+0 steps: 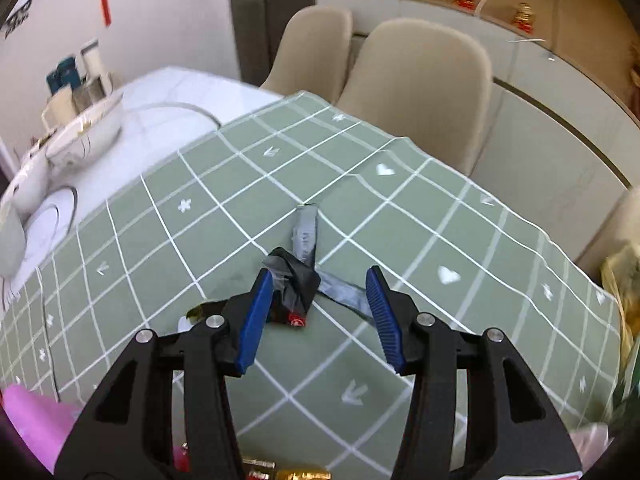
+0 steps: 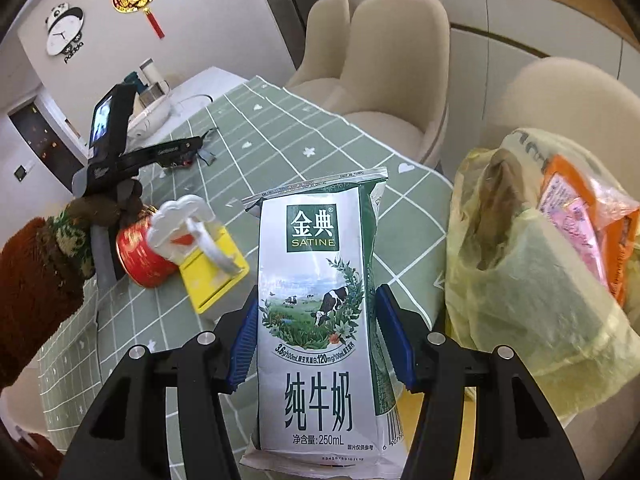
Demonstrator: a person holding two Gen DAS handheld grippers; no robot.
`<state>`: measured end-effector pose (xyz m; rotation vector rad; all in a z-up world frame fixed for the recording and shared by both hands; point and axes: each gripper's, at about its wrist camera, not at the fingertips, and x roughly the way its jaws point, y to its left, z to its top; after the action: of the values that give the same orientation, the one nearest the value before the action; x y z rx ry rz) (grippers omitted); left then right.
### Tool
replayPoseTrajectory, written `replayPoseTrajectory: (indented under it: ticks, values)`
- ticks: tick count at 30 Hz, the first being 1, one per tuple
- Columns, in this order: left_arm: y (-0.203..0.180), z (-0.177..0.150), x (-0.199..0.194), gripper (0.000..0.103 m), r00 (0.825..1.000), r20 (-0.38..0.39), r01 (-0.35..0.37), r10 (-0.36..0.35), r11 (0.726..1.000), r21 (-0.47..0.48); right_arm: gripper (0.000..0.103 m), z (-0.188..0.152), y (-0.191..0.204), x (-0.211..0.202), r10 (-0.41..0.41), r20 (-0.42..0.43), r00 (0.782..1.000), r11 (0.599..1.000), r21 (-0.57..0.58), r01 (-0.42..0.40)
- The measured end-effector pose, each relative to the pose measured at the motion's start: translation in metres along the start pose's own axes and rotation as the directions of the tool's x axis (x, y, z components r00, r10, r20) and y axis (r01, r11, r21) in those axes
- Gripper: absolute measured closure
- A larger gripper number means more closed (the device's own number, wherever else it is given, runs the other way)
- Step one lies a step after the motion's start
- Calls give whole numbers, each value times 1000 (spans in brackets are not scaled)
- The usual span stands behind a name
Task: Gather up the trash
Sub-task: 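Grasp the black clip on the table with the left tool while the right tool holds the carton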
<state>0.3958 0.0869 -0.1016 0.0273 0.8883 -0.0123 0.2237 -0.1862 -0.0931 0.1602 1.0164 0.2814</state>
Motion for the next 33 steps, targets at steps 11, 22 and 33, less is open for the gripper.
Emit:
replayPoseTrajectory:
  ticks: [11,22,33]
  values:
    - [15,7,-4,103,995,-40,85,-88,994,-71,50,6,10,9,11,-6,1000,1000,-27,-11]
    - [7,-10,-85,89,971,48,239,-236,969,-63,50,-6,23,-26,18,33,999,999,-46,-16]
    - [8,21,8,66,1000,-21,23,-23,999,-36,50,-3,16,-28,21,44,999,999,-47,-18]
